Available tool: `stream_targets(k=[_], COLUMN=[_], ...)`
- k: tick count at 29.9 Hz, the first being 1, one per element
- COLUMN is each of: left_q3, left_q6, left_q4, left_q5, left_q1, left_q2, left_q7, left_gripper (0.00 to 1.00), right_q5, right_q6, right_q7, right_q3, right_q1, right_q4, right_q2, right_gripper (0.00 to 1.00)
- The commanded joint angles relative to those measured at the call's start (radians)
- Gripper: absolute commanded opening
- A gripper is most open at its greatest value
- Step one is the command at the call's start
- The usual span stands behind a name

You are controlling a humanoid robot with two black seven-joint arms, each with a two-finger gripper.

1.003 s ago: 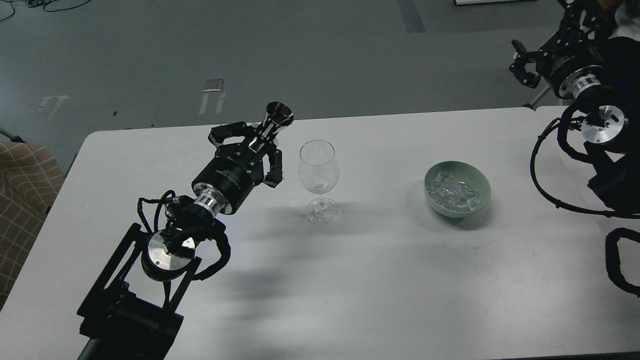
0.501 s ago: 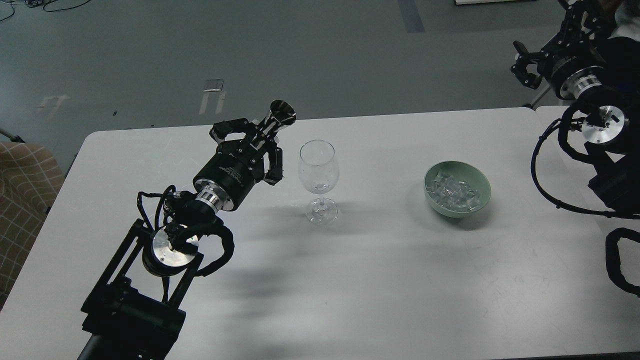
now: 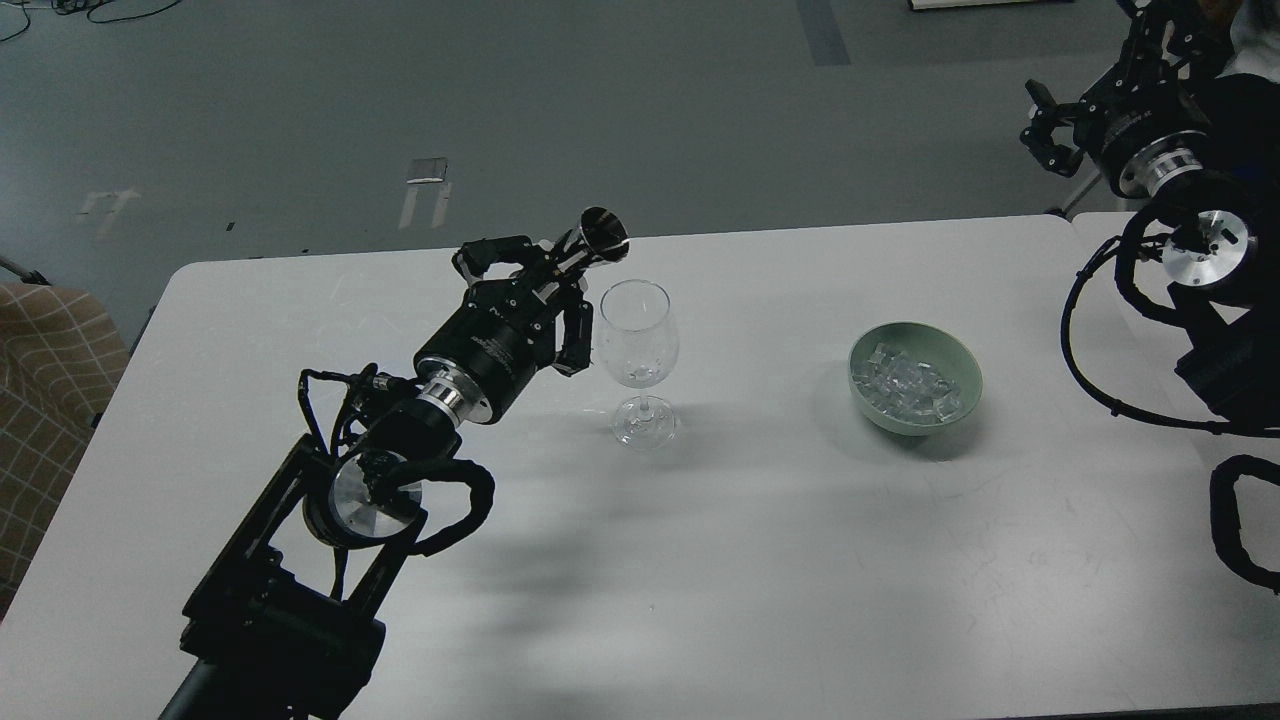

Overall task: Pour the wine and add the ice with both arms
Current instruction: 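Tilt the jigger over the wine glass to pour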

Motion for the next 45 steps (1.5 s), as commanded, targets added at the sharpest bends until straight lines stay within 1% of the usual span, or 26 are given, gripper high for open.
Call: stream_targets(k=[1,15,26,32,37,45], left_q3=[0.008,0.010,0.013,0.013,0.013,0.060], left_q6=[-0.001,-0.001,-0.024,-0.033,-0.034,-0.033], left_q4=[0.000,0.029,0.031,0.031,0.032,0.020], left_q5=[0.024,0.070,0.163,0.196,0.226,0.286], left_q1=[-0.002,-0.031,-0.039,-0.033,-0.031,-0.068], left_q2=[0.001,0.018,0.021,0.071,0.073,0.067], left_q7=[0.000,-0.002,-0.002,-0.002,-0.002,-0.002], left_gripper=[0.00,0.00,0.00,0.00,0.00,0.00], right_q5=[0.000,0.000,0.000,0.000,0.000,0.000], right_q6=[0.001,0.004,0.004,0.006,0.006,0.006], right_q7=[0.000,0.000,0.000,0.000,0.000,0.000], right_q3=[0.000,0.000,0.000,0.000,0.000,0.009], right_q1=[0.000,0.000,0.000,0.000,0.000,0.000], right_q4=[0.000,0.000,0.000,0.000,0.000,0.001], right_q2=[-0.005,-0.006,-0.006,-0.006,-0.006,-0.006], right_gripper=[1.00,1.00,1.00,1.00,1.00,1.00])
